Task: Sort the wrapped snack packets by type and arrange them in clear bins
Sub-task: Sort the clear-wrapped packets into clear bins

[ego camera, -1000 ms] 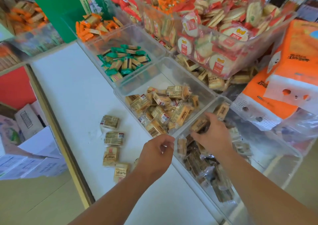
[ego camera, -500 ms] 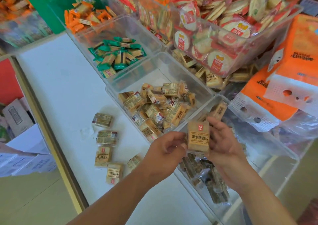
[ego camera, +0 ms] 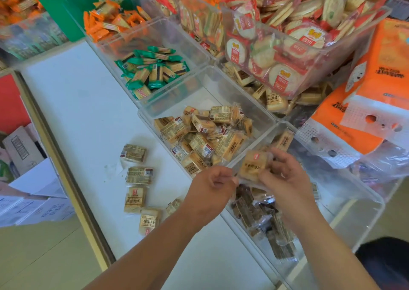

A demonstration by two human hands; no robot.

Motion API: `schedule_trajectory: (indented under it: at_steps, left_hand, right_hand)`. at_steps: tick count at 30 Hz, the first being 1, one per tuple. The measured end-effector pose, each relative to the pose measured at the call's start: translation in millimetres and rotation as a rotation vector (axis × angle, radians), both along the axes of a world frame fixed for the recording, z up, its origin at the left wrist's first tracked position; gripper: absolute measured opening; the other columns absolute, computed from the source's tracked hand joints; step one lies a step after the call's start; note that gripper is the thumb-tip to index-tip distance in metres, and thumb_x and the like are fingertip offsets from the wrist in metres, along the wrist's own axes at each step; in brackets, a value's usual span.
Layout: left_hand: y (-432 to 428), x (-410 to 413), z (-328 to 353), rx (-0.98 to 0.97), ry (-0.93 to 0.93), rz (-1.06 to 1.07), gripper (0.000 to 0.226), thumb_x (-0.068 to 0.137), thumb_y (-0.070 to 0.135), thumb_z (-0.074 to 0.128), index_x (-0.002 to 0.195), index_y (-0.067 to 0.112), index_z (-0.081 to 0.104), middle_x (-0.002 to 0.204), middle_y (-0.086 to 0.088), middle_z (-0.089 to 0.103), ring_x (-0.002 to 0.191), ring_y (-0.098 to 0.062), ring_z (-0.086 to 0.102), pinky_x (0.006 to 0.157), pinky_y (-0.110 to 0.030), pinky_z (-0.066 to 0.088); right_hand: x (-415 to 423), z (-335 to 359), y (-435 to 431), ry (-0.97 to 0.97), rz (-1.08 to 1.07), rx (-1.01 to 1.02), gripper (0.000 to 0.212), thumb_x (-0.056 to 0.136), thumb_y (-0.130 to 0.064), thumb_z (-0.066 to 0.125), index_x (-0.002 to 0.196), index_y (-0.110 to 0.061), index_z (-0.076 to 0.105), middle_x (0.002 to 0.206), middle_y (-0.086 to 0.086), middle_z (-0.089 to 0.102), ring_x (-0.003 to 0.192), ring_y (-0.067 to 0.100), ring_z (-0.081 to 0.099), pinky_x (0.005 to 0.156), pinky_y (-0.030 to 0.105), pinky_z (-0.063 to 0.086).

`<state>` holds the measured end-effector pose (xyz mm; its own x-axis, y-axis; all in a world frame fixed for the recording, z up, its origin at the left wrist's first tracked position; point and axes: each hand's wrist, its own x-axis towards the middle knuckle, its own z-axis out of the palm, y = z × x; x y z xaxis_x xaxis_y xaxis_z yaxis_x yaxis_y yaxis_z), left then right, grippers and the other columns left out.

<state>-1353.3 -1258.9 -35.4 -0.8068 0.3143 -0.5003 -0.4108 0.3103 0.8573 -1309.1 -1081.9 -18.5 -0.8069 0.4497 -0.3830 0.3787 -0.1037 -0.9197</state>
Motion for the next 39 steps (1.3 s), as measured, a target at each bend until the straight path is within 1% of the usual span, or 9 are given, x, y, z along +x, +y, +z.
schedule_trajectory:
  at_steps: [3,5,9,14,18,21,26,33,39]
  left_hand:
    - [-14,8,-6,-0.033,-0.021,0.128,0.013,0.096,0.022,0.069,0.107,0.028,0.072,0.099,0.006,0.073,0.093,-0.011,0.070,0.087,-0.028,0.059]
    - [-33,19,-8,-0.015,-0.045,0.152,0.012,0.096,0.017,0.069,0.104,0.025,0.074,0.094,0.001,0.075,0.090,-0.015,0.072,0.083,-0.030,0.061]
    - [-89,59,-27,-0.146,-0.099,0.174,0.015,0.096,0.013,0.066,0.099,0.025,0.074,0.089,0.000,0.076,0.086,-0.018,0.071,0.077,-0.032,0.058]
    - [-143,100,-64,-0.334,-0.213,0.220,0.014,0.093,0.023,0.065,0.100,0.033,0.071,0.096,0.007,0.074,0.090,-0.016,0.070,0.086,-0.044,0.060]
    - [-176,82,-81,-0.540,0.002,0.198,0.021,0.093,0.032,0.067,0.114,0.033,0.065,0.113,0.014,0.063,0.096,-0.002,0.063,0.079,-0.025,0.055]
    - [-192,60,-97,-0.668,0.036,0.059,0.051,0.084,0.053,0.070,0.128,0.036,0.052,0.123,0.015,0.053,0.111,-0.010,0.057,0.085,-0.034,0.055]
    - [-197,45,-113,-0.651,0.005,-0.050,0.049,0.077,0.054,0.072,0.112,0.039,0.041,0.098,0.015,0.060,0.087,-0.012,0.063,0.068,-0.037,0.059]
    - [-242,23,-97,-0.316,-0.013,-0.011,0.035,0.078,0.042,0.078,0.106,0.046,0.057,0.095,0.024,0.069,0.089,0.002,0.066,0.076,-0.023,0.057]
    - [-267,-25,-87,-0.144,-0.176,0.123,0.024,0.097,0.033,0.066,0.120,0.040,0.070,0.108,0.016,0.072,0.088,-0.002,0.068,0.080,-0.026,0.055]
  right_hand:
    - [-1,-3,-5,-0.116,0.018,0.257,0.051,0.092,-0.022,0.072,0.130,-0.050,0.051,0.112,-0.020,0.066,0.081,-0.001,0.069,0.068,0.022,0.056]
    - [7,-3,-10,-0.126,0.094,0.406,0.055,0.091,-0.037,0.072,0.139,-0.049,0.049,0.127,-0.021,0.062,0.104,0.001,0.066,0.088,0.033,0.057]
    - [34,0,-52,0.184,0.229,0.780,0.033,0.094,-0.021,0.068,0.127,-0.021,0.066,0.123,-0.009,0.062,0.114,0.012,0.060,0.096,0.032,0.050]
    - [52,-64,-137,-0.072,0.585,0.449,0.027,0.094,-0.029,0.069,0.120,-0.029,0.067,0.110,-0.028,0.059,0.107,-0.005,0.058,0.090,0.023,0.053]
    - [48,-114,-170,-0.216,0.677,0.565,0.047,0.093,-0.036,0.066,0.137,-0.031,0.054,0.127,-0.015,0.051,0.119,0.010,0.053,0.090,0.022,0.046]
    - [39,-130,-184,-0.339,0.640,0.635,0.062,0.093,-0.044,0.064,0.148,-0.030,0.041,0.137,-0.009,0.048,0.124,0.015,0.049,0.093,0.036,0.051]
    - [31,-148,-209,-0.492,0.503,0.778,0.059,0.092,-0.048,0.064,0.144,-0.028,0.045,0.130,-0.003,0.049,0.122,0.020,0.046,0.084,0.039,0.052]
    - [30,-137,-217,-0.576,0.165,0.260,0.035,0.075,-0.042,0.085,0.104,-0.030,0.069,0.089,-0.007,0.070,0.078,0.011,0.068,0.064,0.031,0.056]
    - [13,-101,-230,-0.336,0.004,-0.410,0.030,0.104,-0.019,0.050,0.126,-0.011,0.069,0.115,0.019,0.072,0.105,0.037,0.069,0.087,0.049,0.059]
